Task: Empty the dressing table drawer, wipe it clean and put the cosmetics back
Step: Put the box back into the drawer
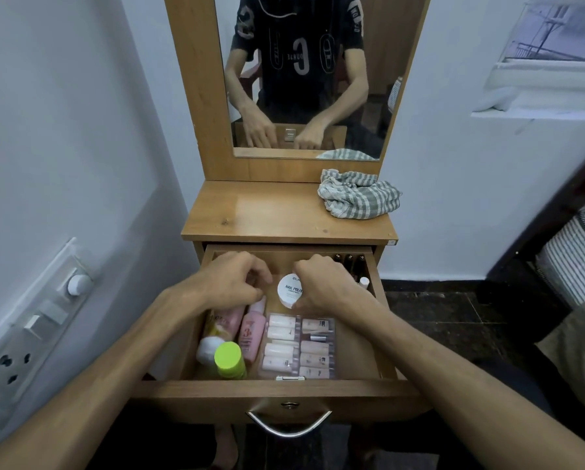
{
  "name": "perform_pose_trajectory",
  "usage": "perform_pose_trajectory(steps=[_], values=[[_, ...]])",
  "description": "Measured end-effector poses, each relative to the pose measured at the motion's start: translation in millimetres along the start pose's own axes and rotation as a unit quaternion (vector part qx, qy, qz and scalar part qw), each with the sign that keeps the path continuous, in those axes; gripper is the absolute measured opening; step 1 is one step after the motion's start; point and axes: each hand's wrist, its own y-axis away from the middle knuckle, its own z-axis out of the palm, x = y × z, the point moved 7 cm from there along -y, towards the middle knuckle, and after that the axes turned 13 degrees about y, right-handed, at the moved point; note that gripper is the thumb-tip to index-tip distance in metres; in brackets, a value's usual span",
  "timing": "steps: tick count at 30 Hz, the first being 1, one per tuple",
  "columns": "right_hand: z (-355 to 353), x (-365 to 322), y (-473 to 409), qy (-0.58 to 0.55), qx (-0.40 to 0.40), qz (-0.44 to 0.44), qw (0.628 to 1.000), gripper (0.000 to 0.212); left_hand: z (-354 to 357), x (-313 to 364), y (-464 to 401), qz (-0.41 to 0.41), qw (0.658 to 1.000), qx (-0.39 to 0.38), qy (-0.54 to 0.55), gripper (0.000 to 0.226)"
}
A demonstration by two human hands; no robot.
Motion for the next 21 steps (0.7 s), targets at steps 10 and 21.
perform_pose_trajectory(steps=[10, 21], values=[[0.7, 2.0, 6.9, -0.059, -0.034, -0.008, 0.998, 0.048, 6.6, 21.1, 45.8, -0.012, 0.998, -0.046, 0.036, 0.046], [-20.2, -8.8, 136.9, -0.165, -0.097, -0.162, 0.968, 0.111, 53.5, 40.5, 97.8, 0.056, 0.981, -0.131, -0.128, 0.132]])
